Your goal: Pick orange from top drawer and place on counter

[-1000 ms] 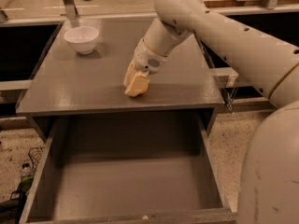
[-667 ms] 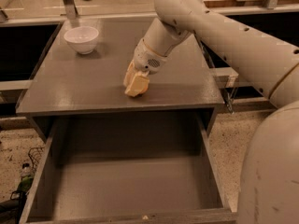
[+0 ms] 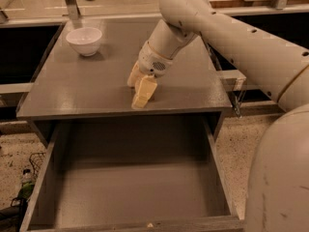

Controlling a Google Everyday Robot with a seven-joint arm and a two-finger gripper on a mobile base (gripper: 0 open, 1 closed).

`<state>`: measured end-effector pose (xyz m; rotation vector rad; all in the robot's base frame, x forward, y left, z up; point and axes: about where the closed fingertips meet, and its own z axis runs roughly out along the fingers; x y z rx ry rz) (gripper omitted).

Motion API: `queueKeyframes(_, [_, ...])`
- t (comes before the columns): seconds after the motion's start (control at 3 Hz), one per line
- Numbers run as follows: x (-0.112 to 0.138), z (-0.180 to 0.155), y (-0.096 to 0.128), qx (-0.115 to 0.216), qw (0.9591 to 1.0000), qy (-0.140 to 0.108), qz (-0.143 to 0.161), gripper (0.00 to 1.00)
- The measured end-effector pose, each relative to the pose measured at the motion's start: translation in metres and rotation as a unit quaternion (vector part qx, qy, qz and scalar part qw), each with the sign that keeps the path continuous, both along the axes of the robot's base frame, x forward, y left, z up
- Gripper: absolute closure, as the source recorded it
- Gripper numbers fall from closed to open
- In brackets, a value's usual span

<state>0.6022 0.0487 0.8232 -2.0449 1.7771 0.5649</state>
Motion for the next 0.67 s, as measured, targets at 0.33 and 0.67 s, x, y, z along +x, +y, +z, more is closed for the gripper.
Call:
queueKeyframes(0.33, [0.0, 0.0, 0.0, 0.0, 1.0, 0.0, 0.0, 0.0])
queueKeyframes(0.67, [0.0, 0.0, 0.0, 0.0, 1.0, 0.0, 0.0, 0.0])
